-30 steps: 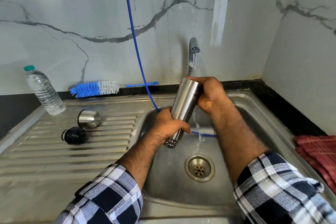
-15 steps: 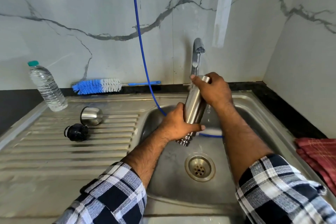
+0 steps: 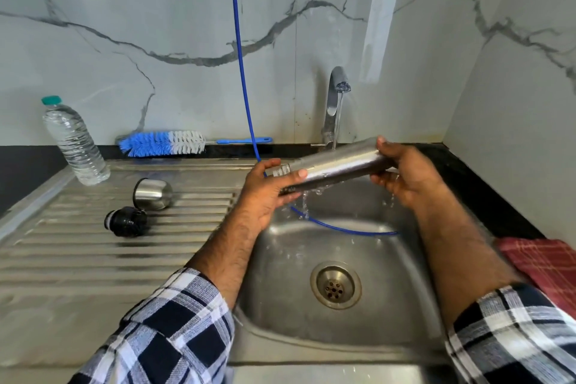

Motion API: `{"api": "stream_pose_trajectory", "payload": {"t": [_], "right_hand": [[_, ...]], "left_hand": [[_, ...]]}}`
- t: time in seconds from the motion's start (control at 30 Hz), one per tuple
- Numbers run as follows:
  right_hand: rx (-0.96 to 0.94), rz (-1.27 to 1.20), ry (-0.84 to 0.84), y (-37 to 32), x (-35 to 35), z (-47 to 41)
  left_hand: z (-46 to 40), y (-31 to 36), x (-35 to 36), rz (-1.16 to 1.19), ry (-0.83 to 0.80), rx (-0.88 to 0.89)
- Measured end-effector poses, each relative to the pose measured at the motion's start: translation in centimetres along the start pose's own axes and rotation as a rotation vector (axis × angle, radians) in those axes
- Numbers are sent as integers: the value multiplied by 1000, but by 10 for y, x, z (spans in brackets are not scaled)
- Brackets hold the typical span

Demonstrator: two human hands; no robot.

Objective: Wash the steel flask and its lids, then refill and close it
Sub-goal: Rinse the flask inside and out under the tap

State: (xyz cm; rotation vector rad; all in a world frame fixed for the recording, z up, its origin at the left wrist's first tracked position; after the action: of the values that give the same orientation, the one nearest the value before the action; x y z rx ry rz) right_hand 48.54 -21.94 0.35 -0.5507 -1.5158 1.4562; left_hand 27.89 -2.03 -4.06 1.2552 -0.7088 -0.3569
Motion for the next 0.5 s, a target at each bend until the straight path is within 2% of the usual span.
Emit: {"api": "stream_pose_trajectory", "payload": {"t": [0.1,0.17,0.27,0.4,0.5], "right_hand": [[-46,-65,4,3,0,-5],[-128,-122,17,-2,1,-9],[-230,-176,2,-6,8,-16],[-298,42,-93,-4,36,-15],[-351,134,-127,-4,49,-15]], "left_hand": [[-6,-3,-3,54,29,9],[-7,-9,2,-137,0,18],[-6,-28,21,-445,-129,15],[-3,-53,37,-691,-234,-33],[-5,-59,40,-750,-255,-34]]}}
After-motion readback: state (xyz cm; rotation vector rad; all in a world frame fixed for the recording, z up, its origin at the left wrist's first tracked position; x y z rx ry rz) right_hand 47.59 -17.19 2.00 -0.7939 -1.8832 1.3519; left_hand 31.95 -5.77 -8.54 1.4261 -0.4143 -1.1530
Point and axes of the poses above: each hand's wrist, its own z-axis away from the middle knuckle, its own x-axis out of the palm, y = z × x, the point moved 9 cm from there along -z, towards the middle knuckle, and after that the axes turned 3 degrees about -z, right-handed, at the moved point
